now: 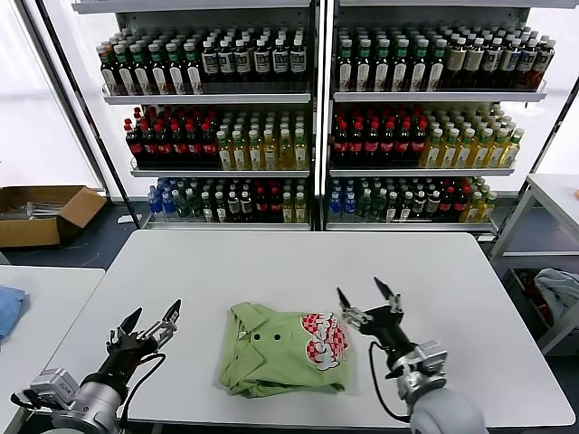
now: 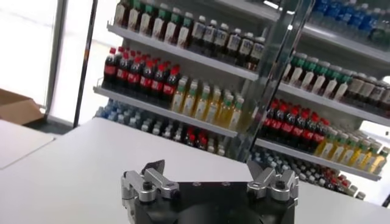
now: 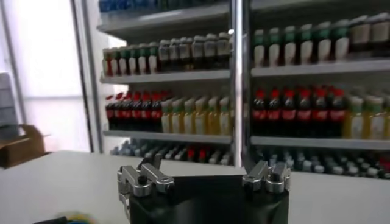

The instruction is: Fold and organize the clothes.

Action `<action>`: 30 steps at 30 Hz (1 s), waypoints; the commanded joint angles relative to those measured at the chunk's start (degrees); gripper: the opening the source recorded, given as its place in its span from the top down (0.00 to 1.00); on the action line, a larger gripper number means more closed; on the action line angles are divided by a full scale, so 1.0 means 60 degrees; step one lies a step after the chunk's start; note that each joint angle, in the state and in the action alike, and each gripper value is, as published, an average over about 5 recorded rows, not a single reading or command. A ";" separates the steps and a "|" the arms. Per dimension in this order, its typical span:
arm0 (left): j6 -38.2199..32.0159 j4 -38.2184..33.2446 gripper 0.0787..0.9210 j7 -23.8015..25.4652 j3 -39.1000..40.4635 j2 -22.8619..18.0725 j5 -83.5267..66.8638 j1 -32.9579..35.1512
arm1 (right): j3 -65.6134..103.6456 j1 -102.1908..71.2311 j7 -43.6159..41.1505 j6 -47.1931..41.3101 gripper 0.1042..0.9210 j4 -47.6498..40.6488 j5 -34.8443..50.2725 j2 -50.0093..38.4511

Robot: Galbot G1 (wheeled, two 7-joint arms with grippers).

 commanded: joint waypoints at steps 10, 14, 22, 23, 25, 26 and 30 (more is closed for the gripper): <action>-0.0935 0.0464 0.12 0.2523 -0.1567 -0.0424 0.0500 0.0077 | 0.3903 -0.2787 -0.1297 0.1372 0.12 0.0570 -0.0490 0.1531; -0.0979 0.0455 0.12 0.2633 -0.1610 -0.0451 0.0525 0.0085 | 0.3890 -0.2881 -0.1309 0.1343 0.12 0.0587 -0.0760 0.1722; -0.1200 0.0465 0.12 0.2637 -0.1778 -0.0409 0.0516 0.0372 | 0.4025 -0.3113 -0.1280 0.1419 0.12 0.0515 -0.0924 0.1805; -0.1197 0.0450 0.12 0.2633 -0.1772 -0.0412 0.0518 0.0376 | 0.4025 -0.3117 -0.1262 0.1444 0.12 0.0521 -0.0925 0.1820; -0.1184 0.0402 0.12 0.2625 -0.1743 -0.0430 0.0523 0.0370 | 0.4016 -0.3113 -0.1230 0.1489 0.12 0.0540 -0.0937 0.1844; -0.1176 0.0373 0.12 0.2620 -0.1725 -0.0442 0.0527 0.0364 | 0.4015 -0.3110 -0.1220 0.1498 0.12 0.0566 -0.0952 0.1849; -0.1164 0.0325 0.12 0.2611 -0.1690 -0.0469 0.0548 0.0352 | 0.4025 -0.3133 -0.1280 0.1439 0.12 0.0673 -0.0976 0.1846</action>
